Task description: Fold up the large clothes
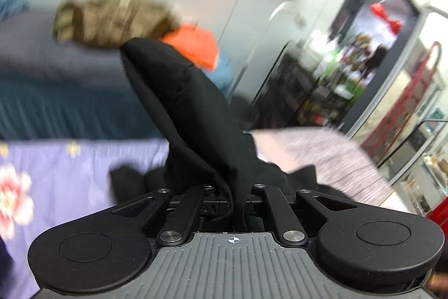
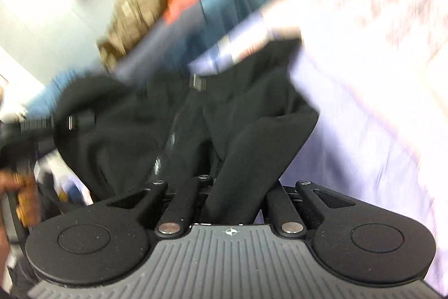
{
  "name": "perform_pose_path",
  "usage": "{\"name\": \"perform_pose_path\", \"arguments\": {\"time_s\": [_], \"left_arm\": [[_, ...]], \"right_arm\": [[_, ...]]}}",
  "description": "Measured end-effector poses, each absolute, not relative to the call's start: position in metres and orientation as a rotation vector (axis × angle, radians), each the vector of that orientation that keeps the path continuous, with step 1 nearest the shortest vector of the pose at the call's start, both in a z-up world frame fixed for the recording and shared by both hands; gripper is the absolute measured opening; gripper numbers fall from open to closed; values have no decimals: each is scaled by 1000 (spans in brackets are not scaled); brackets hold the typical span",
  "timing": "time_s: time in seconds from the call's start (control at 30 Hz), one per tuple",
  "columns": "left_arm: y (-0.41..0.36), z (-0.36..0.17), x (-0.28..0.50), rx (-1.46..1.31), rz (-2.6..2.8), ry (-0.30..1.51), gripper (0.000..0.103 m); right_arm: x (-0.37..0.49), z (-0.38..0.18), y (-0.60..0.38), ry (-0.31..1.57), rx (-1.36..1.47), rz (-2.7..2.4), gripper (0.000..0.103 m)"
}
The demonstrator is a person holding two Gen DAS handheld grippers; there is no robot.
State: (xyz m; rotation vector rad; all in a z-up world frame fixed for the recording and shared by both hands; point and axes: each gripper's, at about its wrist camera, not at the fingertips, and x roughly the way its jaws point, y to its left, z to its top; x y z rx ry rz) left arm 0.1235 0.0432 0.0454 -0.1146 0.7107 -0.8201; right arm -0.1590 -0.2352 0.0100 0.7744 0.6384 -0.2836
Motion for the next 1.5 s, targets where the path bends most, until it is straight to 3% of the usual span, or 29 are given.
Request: {"name": "perform_pose_path", "arguments": {"time_s": [0.2,0.4,0.67,0.83,1.0,1.07,1.13,1.23,1.27,1.3,1.33,1.37,1.43,1.5], "left_arm": [[77,115,57,-154,-860,523,42],[120,167,0,-189,-839,441,42],[171,243,-53,-192,-829,235,36],[159,232,-17,-256,-817,220,35],[128,141,68,-323,-713,415,36],[126,108,114,-402,-628,477,37],[110,86,153,-301,-525,473,36],[86,51,191,-243,-502,597,41],[80,40,197,-225,-513,635,51],[73,27,198,-181,-503,681,74],[69,13,198,-144,-475,731,82],[69,1,192,-120,-451,748,101],[79,-22,179,-94,-425,751,103],[95,-41,166,-104,-411,802,103]], "right_arm": [[-185,120,-267,313,670,-132,8],[-220,176,-300,72,769,100,8],[-262,272,-319,-45,730,368,7],[-242,301,-339,-147,790,481,7],[-156,284,-357,-67,752,350,6],[-118,256,-371,8,694,192,6],[-68,222,-397,107,741,28,6],[-7,169,-418,223,598,-218,9],[15,150,-425,280,552,-282,17],[35,125,-422,363,526,-334,23],[47,105,-424,453,533,-382,41],[53,80,-425,534,559,-395,51],[53,28,-425,652,660,-360,52],[36,-10,-415,700,692,-403,67]]}}
